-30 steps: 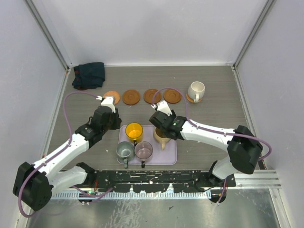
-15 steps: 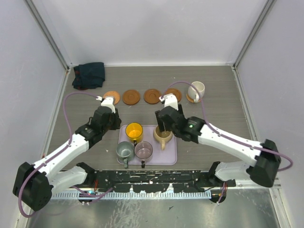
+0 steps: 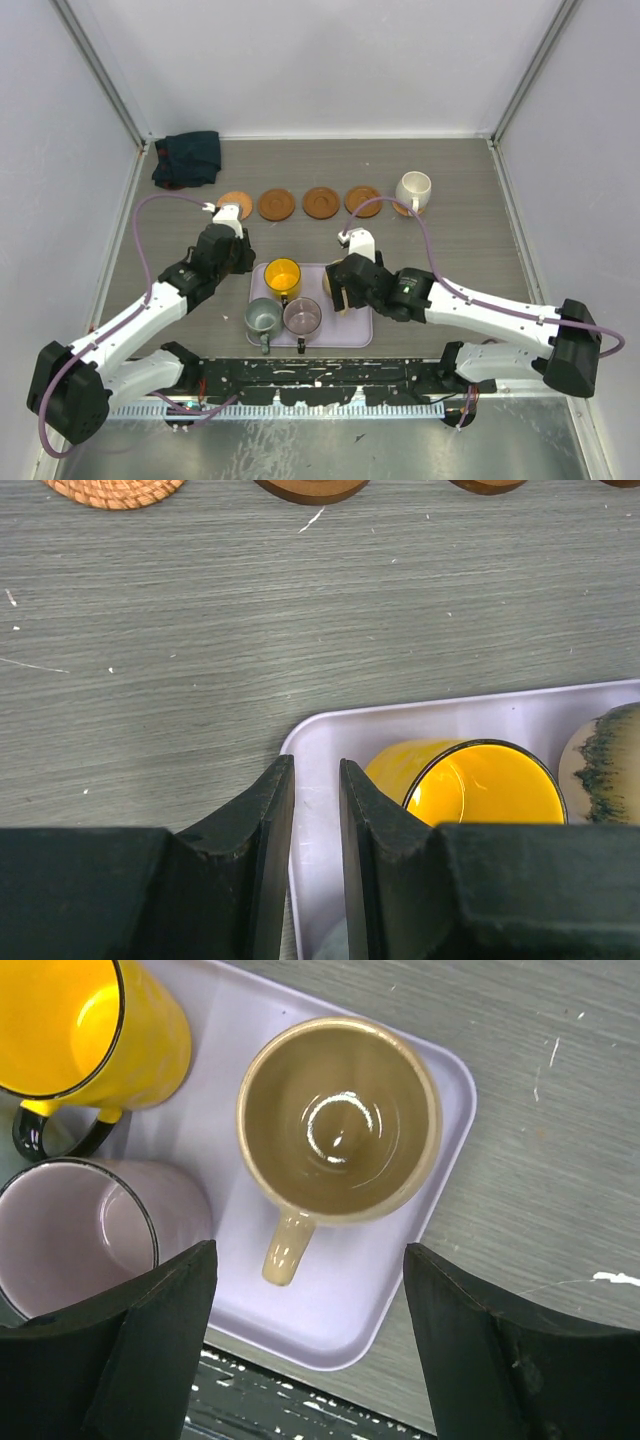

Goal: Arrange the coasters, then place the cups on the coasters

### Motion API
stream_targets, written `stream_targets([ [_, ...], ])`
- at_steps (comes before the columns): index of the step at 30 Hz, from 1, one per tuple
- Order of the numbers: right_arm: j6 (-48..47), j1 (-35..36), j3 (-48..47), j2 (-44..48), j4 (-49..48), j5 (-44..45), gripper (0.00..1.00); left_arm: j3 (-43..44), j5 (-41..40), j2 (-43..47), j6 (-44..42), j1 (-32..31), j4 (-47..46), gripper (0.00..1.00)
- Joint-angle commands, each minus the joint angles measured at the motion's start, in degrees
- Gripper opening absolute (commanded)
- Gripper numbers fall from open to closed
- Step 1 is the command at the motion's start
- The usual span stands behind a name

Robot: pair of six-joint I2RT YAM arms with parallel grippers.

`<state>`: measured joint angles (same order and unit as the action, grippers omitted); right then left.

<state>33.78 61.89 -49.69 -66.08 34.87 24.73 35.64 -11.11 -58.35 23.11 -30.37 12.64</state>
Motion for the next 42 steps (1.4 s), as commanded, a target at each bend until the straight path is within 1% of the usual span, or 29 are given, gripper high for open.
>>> stream_targets([
  [1, 6.0, 1.4, -0.4, -0.2, 0.2, 0.6, 0.80, 1.6, 0.1, 1.0, -0.9, -0.1, -2.1, 0.26],
  [4, 7.0, 1.8, -0.5, -1.6, 0.3, 0.6, 0.79, 1.6, 0.3, 1.0, -0.9, -0.1, -1.9, 0.26],
  [8, 8.6, 1.9, -0.8, -5.2, 0.8, 0.4, 0.76, 1.5, 0.4, 1.3, -0.9, -0.1, -1.8, 0.26],
  [12, 9.8, 1.9, -0.9, -8.2, 0.4, 0.4, 0.75, 1.5, 0.3, 1.6, -1.1, -0.2, -1.5, 0.26],
  [17, 11.1, 1.9, -0.5, -10.0, -1.3, 1.4, 0.74, 1.3, 0.0, 1.7, -1.3, -0.1, -1.3, 0.26],
  [22, 12.1, 1.9, -0.5, -12.7, -2.5, 1.8, 0.69, 1.1, 0.3, 1.2, -1.2, -0.1, -1.5, 0.26],
  [29, 12.7, 1.9, 0.3, -16.1, -3.4, 2.0, 0.66, 0.9, 0.2, 0.9, -1.2, -0.1, -1.6, 0.26],
  [42, 15.3, 1.9, 1.8, -15.8, 2.2, 6.5, 0.60, 0.6, 0.5, -0.4, -0.8, -0.1, -2.6, 0.26],
])
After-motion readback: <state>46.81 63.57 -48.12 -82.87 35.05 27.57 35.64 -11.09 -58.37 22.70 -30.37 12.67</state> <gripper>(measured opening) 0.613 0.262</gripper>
